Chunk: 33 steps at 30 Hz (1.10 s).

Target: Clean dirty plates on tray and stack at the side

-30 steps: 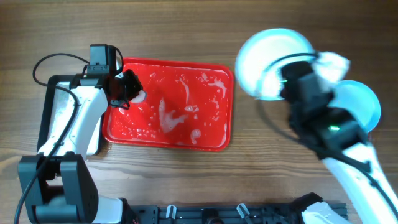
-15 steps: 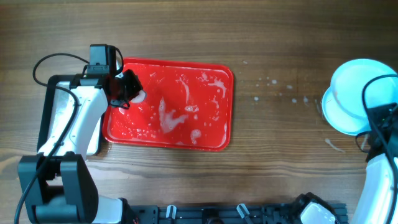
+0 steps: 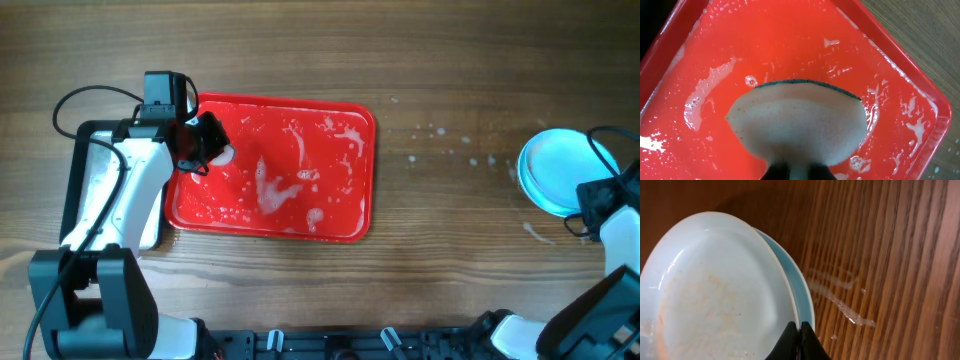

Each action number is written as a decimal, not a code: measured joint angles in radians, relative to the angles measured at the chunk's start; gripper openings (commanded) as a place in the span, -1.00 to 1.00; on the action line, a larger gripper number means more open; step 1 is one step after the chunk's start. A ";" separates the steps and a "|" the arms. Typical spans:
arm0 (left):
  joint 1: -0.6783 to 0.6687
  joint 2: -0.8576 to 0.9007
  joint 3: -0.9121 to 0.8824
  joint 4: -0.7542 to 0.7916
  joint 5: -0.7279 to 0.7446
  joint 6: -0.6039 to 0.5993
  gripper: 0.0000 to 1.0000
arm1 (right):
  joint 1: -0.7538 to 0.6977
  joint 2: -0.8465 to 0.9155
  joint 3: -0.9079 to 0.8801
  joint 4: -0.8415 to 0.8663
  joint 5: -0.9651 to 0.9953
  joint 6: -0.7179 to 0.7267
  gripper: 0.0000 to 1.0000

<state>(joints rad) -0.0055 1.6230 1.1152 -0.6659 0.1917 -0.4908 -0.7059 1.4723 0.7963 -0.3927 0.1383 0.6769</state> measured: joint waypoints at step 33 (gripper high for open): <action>0.217 -0.142 -0.001 -0.084 -0.210 0.044 -0.92 | 0.267 -0.519 0.042 -0.019 -0.673 -0.369 0.99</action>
<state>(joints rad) 0.2119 1.4815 1.1145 -0.7498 -0.0181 -0.4469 -0.4393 0.9531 0.8387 -0.4118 -0.5343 0.3080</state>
